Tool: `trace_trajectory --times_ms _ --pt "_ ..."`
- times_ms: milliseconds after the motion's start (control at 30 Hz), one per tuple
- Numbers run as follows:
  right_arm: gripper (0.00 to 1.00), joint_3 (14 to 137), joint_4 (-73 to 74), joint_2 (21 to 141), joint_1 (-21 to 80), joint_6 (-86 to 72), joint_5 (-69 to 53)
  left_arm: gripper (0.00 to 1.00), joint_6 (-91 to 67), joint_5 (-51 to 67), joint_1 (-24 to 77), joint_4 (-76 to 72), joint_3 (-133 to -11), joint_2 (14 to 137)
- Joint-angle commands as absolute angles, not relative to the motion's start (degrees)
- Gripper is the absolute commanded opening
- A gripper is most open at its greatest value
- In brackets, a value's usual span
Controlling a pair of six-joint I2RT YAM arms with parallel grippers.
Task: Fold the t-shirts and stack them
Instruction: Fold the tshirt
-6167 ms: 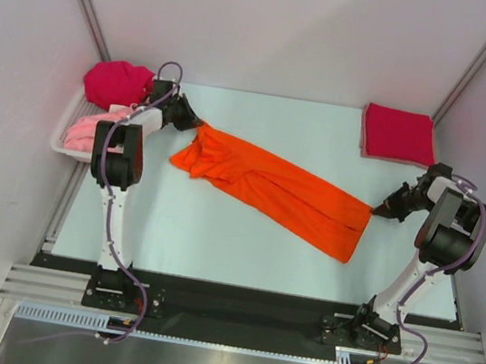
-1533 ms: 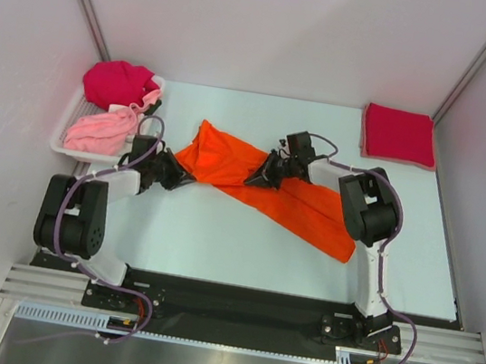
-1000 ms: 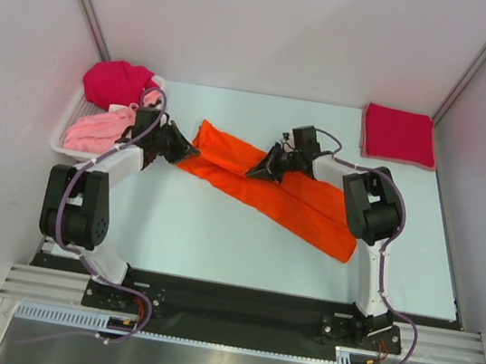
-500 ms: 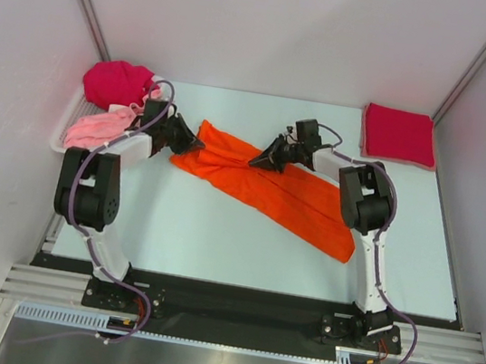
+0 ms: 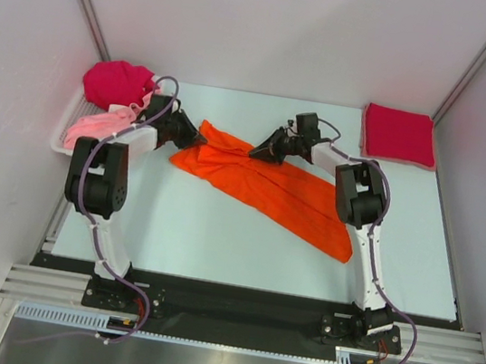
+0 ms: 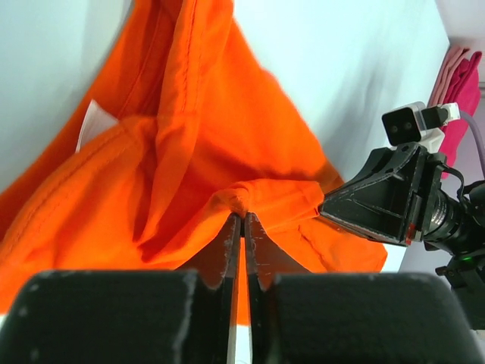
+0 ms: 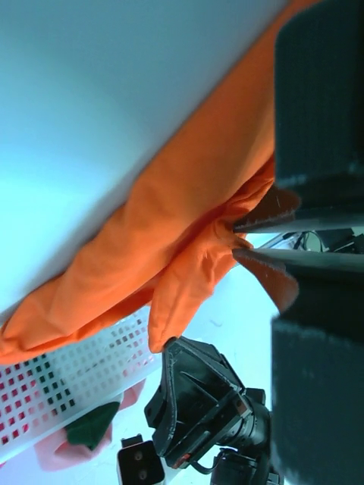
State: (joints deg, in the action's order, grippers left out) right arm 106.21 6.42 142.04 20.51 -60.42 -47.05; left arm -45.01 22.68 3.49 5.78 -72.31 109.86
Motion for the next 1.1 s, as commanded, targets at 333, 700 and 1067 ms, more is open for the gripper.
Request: trace_trajectory --times_ms 333,700,1067 --pt "0.37 119.7 23.97 142.47 15.56 -49.24 -43.86 0.33 -39.48 19.17 3.43 10.54 -84.55 112.51" --pt "0.36 117.5 20.5 140.53 19.94 -47.36 -49.03 0.36 -37.97 26.71 5.36 6.51 -75.77 108.28" --pt "0.18 121.73 9.23 149.76 24.26 -58.09 -51.68 0.34 -32.96 21.44 4.75 14.94 -80.07 118.47"
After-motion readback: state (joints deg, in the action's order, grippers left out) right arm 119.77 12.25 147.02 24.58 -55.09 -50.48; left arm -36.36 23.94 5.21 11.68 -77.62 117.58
